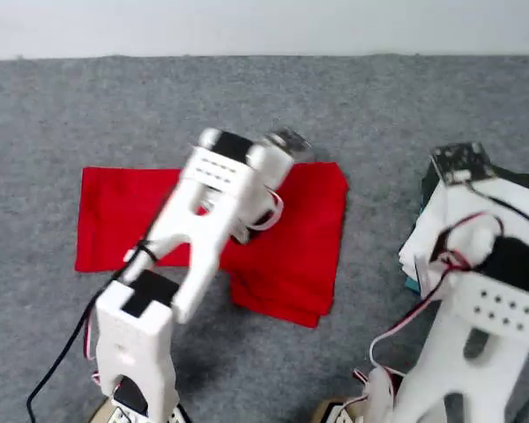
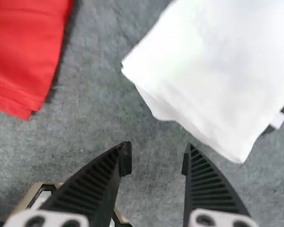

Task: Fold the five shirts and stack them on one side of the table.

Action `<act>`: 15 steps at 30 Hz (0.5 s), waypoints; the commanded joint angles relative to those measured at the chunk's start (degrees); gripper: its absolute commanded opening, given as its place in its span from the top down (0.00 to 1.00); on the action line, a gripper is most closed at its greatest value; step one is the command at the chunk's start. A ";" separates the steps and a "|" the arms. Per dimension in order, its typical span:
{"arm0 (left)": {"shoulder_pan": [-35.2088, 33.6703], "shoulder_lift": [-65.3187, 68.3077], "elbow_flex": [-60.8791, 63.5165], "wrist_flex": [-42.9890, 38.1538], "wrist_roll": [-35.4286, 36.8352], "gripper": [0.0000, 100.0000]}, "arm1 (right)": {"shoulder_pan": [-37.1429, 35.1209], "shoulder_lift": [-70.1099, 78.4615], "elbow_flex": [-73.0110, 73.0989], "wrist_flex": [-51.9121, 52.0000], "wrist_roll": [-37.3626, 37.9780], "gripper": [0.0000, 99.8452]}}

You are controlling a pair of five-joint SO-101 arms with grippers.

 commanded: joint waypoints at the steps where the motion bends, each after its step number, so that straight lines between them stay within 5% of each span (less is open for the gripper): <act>1: 4.48 -2.02 2.68 -0.53 -1.05 0.99 | 2.59 -5.76 1.93 2.33 -0.09 0.82; 15: 3.25 10.37 8.92 -3.87 -3.52 0.98 | 10.86 -13.23 8.97 2.24 -0.09 0.82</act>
